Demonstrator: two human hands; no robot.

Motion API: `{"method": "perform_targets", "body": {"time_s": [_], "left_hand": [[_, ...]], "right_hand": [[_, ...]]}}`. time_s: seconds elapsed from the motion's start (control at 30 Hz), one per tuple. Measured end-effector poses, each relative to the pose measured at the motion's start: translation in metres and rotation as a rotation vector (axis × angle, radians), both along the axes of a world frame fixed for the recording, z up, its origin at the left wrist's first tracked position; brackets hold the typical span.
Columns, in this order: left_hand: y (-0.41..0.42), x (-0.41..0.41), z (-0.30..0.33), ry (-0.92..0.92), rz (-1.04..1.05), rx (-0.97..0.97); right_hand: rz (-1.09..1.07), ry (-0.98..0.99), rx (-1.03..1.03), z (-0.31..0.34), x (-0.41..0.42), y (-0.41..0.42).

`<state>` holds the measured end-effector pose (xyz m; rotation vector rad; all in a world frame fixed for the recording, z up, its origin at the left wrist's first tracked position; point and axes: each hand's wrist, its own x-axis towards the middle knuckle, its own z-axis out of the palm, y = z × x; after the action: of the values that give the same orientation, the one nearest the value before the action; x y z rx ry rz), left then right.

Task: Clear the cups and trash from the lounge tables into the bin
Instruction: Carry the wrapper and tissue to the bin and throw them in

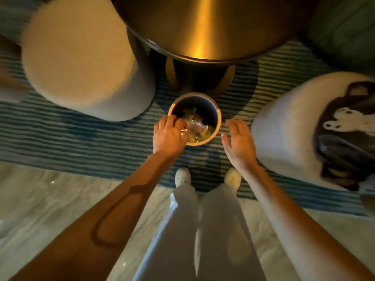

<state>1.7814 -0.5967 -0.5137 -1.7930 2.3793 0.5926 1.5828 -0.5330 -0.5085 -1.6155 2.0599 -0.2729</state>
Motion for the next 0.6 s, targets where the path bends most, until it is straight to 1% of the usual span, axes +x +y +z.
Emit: {"method": "perform_targets", "body": {"time_s": [0.1,0.27,0.43,0.6], "left_hand": [[0.030,-0.017,0.065,-0.050,-0.130,-0.039],[0.104,-0.060,0.146,-0.014,-0.434,-0.090],[0.187,-0.124,0.183,0.016,-0.597,-0.128],[0.278,-0.205,0.212,0.066,-0.772,-0.159]], "right_hand": [[-0.088,0.031,-0.042,0.065,-0.017,0.062],[-0.309,0.075,-0.087,0.147,-0.041,0.175],[-0.584,0.105,-0.123,0.184,-0.076,0.290],[-0.757,0.124,-0.126,0.208,-0.123,0.410]]}}
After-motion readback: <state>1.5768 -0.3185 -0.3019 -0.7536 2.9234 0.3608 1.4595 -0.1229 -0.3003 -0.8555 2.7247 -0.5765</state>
